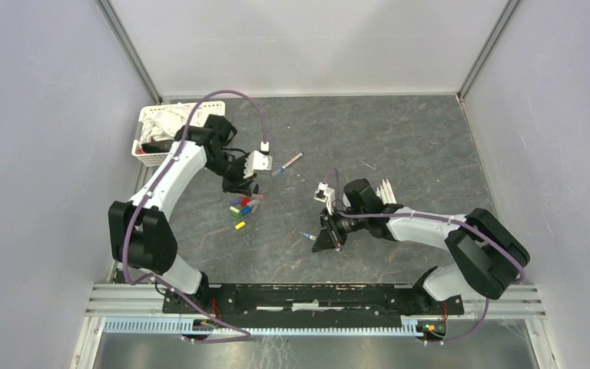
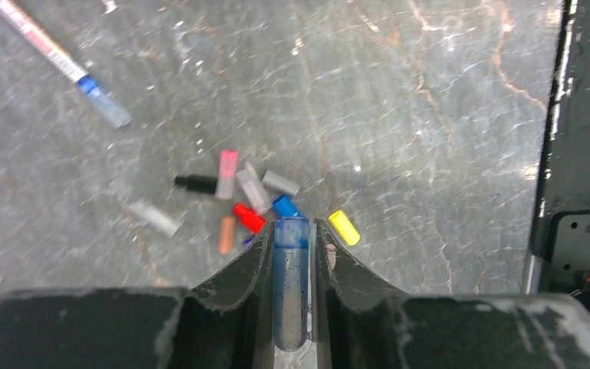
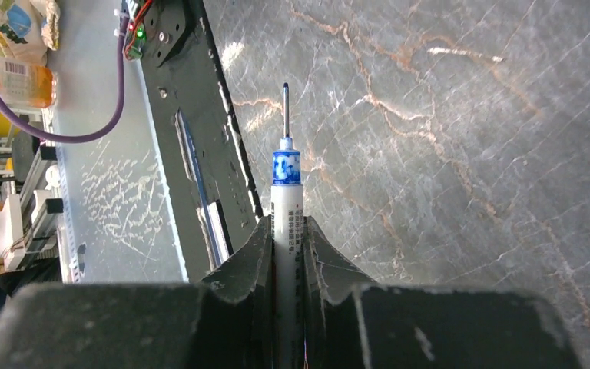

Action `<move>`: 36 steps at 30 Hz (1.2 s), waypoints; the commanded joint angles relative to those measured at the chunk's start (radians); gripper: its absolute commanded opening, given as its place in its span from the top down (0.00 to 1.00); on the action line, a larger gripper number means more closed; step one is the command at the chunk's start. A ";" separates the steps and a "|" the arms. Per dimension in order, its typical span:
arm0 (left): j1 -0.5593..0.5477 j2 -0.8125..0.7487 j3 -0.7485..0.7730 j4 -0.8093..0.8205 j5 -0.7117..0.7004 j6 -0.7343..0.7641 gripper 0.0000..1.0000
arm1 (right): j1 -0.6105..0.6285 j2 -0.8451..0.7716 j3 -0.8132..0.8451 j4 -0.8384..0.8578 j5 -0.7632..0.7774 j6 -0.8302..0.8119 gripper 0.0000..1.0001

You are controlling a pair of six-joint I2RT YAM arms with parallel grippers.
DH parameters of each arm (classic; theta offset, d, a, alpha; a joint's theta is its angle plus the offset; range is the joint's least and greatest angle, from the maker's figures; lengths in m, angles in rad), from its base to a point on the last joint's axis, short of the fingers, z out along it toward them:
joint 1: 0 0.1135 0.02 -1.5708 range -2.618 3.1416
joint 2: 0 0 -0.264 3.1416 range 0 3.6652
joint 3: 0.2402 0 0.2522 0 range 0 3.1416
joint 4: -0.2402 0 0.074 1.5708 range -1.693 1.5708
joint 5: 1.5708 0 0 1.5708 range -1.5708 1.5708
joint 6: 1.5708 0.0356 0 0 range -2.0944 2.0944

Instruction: Open the pen caps

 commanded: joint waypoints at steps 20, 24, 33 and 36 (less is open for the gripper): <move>-0.145 0.157 -0.286 0.632 -0.200 -0.342 0.85 | -0.169 -0.127 0.141 -0.222 0.901 -0.040 1.00; -0.147 0.192 -0.290 0.647 -0.224 -0.358 0.71 | -0.181 -0.122 0.121 -0.219 0.947 -0.029 0.97; -0.145 0.152 -0.258 0.605 -0.212 -0.389 0.40 | -0.195 -0.077 0.098 -0.184 0.969 -0.025 0.94; -0.137 0.115 -0.195 0.547 -0.174 -0.422 0.37 | -0.196 -0.061 0.093 -0.171 0.972 -0.029 0.94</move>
